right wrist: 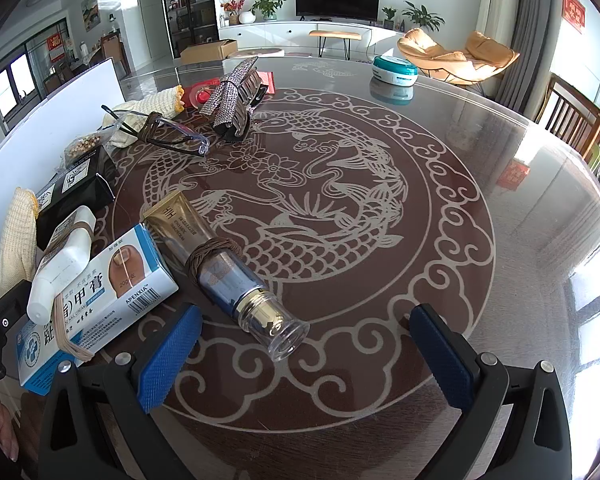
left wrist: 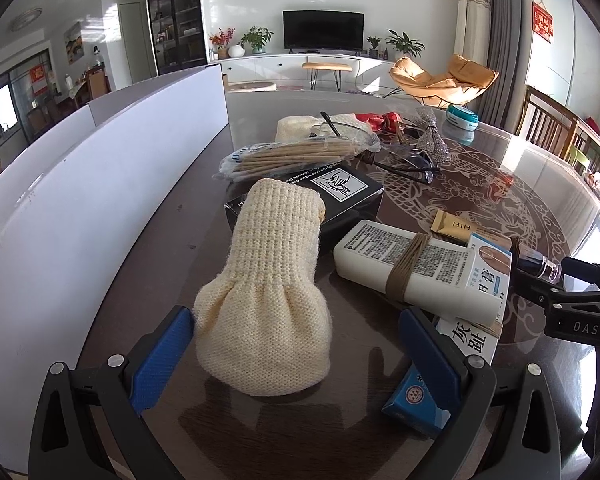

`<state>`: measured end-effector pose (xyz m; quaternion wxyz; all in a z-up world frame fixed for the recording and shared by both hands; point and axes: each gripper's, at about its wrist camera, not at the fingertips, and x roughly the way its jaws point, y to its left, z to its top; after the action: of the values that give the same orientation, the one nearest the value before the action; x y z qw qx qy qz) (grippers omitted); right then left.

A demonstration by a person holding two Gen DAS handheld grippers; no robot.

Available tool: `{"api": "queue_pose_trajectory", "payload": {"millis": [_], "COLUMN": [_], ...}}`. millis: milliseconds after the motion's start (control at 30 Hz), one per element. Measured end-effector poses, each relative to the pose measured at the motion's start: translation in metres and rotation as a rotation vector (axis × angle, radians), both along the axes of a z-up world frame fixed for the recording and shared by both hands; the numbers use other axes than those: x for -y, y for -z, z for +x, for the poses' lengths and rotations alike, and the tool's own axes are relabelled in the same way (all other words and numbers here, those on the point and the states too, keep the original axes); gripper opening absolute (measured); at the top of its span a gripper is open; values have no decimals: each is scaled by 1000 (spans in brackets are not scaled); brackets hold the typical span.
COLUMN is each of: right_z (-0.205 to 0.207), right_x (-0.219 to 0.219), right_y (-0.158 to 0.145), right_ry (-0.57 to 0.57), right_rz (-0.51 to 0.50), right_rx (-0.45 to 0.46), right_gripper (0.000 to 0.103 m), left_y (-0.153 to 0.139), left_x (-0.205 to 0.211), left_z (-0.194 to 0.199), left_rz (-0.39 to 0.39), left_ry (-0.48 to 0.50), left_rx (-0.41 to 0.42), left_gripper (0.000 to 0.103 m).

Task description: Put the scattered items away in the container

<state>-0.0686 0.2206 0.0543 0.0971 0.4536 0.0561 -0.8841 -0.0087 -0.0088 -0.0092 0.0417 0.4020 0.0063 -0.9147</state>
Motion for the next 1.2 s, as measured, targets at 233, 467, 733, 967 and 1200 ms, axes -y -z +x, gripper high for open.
{"api": "queue_pose_trajectory", "payload": {"millis": [233,467,733,967,1200], "right_z": [0,0,0,0,0], "right_x": [0,0,0,0,0], "right_y": [0,0,0,0,0], "right_ry": [0,0,0,0,0], "right_rz": [0,0,0,0,0], "right_rx": [0,0,0,0,0], "right_gripper": [103,103,103,103,103], "left_y": [0,1,2,3,3], "left_x": [0,1,3,3,1], "left_z": [0,0,0,0,-1], "left_rz": [-1,6,19,20,25], "left_ry": [2,-3,-7,-8,-4], "left_rx": [3,3,7,6,9], "left_gripper": [103,103,103,103,103]}}
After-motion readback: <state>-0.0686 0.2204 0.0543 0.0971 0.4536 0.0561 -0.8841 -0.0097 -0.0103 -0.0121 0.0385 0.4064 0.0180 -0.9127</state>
